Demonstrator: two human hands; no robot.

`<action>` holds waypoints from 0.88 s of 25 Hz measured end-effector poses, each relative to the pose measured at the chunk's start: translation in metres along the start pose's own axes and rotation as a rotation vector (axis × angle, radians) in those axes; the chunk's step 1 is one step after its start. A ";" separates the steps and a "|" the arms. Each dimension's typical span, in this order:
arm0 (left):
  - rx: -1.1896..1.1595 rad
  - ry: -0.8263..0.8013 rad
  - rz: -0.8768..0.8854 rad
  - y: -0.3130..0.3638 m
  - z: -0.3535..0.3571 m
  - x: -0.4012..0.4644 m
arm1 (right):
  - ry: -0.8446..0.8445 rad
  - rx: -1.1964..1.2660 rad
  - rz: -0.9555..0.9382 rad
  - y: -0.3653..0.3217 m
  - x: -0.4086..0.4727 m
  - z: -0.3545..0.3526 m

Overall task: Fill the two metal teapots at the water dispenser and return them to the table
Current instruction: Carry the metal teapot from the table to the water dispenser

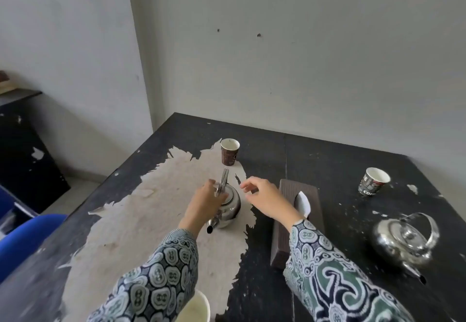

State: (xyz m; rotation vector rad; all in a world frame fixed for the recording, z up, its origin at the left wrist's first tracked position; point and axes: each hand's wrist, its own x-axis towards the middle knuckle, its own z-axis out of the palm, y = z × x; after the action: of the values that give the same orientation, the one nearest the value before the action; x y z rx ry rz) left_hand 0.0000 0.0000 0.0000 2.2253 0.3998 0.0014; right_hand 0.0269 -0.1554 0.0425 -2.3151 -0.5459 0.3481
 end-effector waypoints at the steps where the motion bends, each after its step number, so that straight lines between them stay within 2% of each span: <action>1: -0.042 0.014 0.007 -0.001 0.006 0.003 | 0.005 0.002 -0.001 0.003 0.004 0.003; 4: -0.146 0.037 -0.004 0.005 0.011 0.005 | 0.016 0.002 -0.037 0.005 0.010 0.007; 7: -0.202 -0.007 -0.013 0.018 -0.004 -0.003 | -0.009 -0.032 -0.076 0.001 0.010 0.006; 10: -0.176 -0.027 0.060 0.035 -0.041 -0.028 | 0.001 -0.045 -0.153 -0.016 0.000 -0.001; 14: -0.118 -0.007 0.192 0.056 -0.112 -0.073 | 0.088 0.100 -0.312 -0.060 -0.019 -0.012; 18: -0.047 0.050 0.250 0.055 -0.187 -0.120 | 0.025 0.212 -0.416 -0.132 -0.038 -0.010; 22: 0.000 0.108 0.176 0.024 -0.265 -0.181 | -0.199 0.337 -0.477 -0.213 -0.062 0.024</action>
State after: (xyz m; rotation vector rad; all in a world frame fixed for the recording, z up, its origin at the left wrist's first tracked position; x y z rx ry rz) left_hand -0.2013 0.1349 0.2112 2.2602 0.2609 0.2163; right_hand -0.0974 -0.0325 0.1811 -1.7701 -1.0280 0.4037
